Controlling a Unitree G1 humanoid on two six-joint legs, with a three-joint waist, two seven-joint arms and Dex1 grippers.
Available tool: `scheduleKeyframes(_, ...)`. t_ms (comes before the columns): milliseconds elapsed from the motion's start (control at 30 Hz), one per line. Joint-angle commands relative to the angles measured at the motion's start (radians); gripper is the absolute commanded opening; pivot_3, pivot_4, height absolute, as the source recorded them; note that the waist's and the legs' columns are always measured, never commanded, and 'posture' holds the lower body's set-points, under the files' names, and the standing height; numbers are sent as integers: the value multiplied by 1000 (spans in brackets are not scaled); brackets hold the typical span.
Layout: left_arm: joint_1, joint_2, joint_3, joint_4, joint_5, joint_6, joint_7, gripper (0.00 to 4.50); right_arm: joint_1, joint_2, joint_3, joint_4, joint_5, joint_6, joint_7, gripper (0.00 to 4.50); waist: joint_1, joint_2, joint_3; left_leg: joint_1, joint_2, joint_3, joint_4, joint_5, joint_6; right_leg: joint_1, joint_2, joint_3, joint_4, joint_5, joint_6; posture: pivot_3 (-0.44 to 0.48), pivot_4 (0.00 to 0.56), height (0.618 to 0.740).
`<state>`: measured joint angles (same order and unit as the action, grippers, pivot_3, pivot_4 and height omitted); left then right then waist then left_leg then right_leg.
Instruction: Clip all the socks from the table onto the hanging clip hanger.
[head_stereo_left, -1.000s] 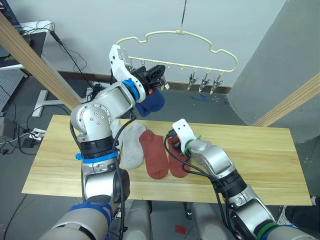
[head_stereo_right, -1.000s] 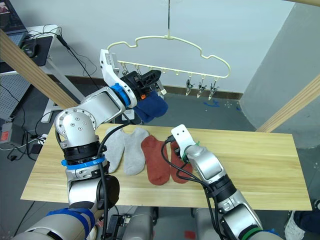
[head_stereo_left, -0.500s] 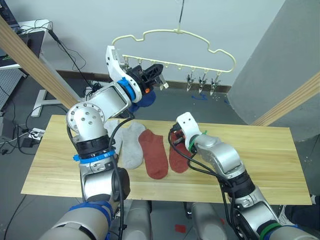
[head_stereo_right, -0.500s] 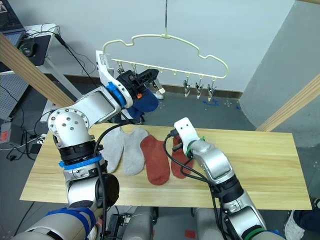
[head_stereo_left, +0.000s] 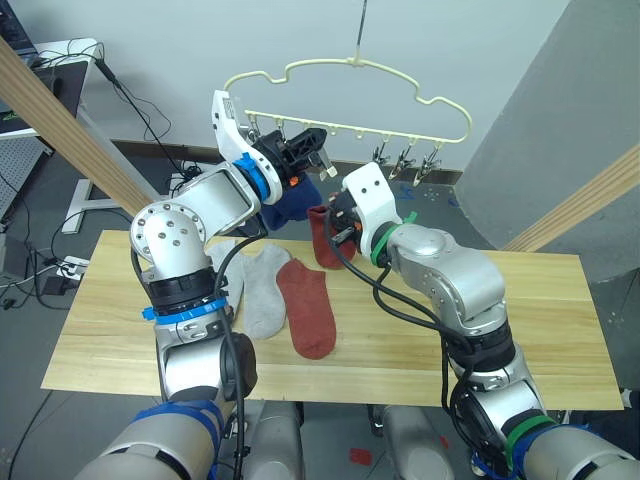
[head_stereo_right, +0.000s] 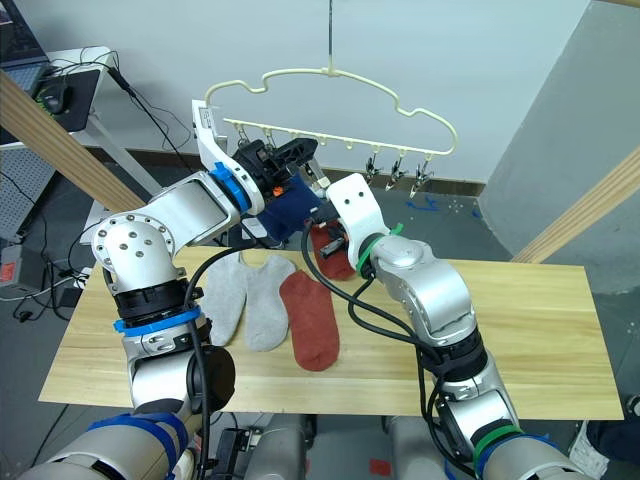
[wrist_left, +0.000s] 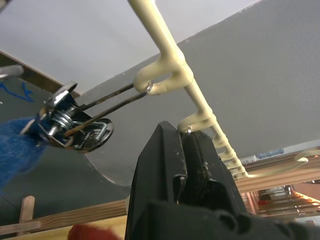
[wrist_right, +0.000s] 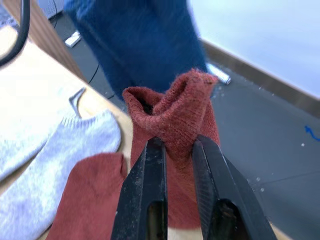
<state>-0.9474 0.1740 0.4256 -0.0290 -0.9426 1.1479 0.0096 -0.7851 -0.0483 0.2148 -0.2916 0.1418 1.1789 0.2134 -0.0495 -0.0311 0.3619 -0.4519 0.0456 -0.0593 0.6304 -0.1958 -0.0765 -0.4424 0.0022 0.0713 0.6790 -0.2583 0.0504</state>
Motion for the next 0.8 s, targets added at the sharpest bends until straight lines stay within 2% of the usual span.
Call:
scheduleKeyframes(33, -7, 17, -7, -11, -11, -9, -4, 0, -41, 13, -26, -29, 14, -9, -2, 759, -1, 0, 0, 0, 0, 0, 0, 0, 0, 0, 0, 0, 0, 0, 0, -26, 390, 740)
scheduleKeyframes(800, 7, 16, -24, -11, -9, -32, 0, 0, -97, 53, -58, -19, 25, -2, -14, 759, -1, 0, 0, 0, 0, 0, -1, 0, 0, -1, 0, 0, 0, 0, 0, -26, 382, 740)
